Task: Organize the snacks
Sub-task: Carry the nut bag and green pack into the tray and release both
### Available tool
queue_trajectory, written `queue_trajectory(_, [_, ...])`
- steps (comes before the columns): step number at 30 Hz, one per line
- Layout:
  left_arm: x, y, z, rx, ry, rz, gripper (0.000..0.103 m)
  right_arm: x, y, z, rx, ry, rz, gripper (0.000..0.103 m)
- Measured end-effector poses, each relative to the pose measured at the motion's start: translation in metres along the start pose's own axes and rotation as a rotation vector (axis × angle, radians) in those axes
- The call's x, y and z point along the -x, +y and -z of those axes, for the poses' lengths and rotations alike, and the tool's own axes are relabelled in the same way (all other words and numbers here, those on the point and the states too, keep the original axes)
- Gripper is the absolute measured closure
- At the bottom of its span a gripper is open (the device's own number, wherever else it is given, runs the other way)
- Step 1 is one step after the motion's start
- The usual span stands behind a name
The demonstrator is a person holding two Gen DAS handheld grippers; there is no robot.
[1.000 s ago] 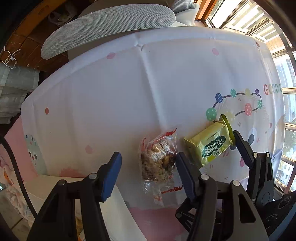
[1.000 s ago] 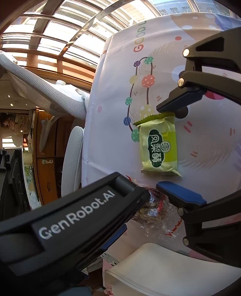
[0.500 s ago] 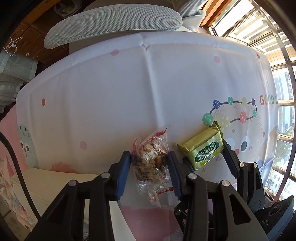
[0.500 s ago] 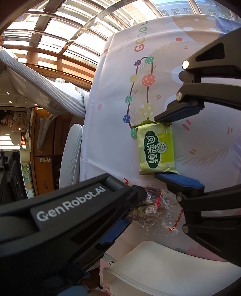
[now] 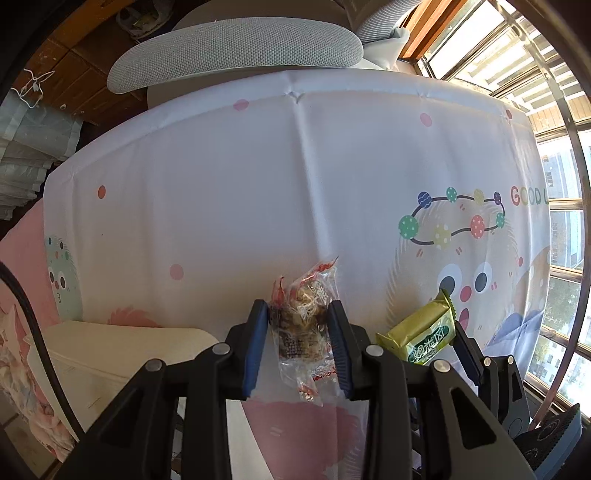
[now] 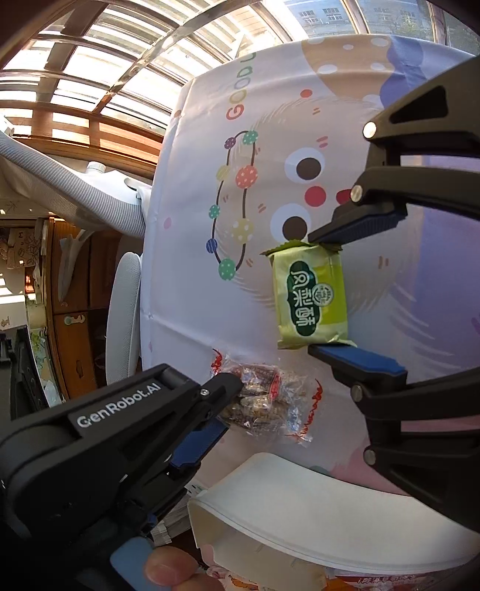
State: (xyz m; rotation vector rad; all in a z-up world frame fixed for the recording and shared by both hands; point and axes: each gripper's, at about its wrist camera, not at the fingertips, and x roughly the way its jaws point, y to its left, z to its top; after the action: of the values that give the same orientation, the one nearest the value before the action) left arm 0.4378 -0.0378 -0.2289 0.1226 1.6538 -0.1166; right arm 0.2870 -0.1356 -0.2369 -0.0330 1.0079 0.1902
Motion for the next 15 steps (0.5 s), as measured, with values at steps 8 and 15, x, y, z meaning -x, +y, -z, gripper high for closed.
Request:
queue_trajectory(8, [0.044, -0.013, 0.027, -0.033, -0.075, -0.002, 0.072, 0.027, 0.000, 0.019, -0.020, 0.025, 0.007, 0.050])
queue_trajectory(15, [0.099, -0.004, 0.062, -0.043, -0.158, 0.030, 0.072, 0.061, 0.013, 0.026, 0.012, 0.015, 0.008, 0.050])
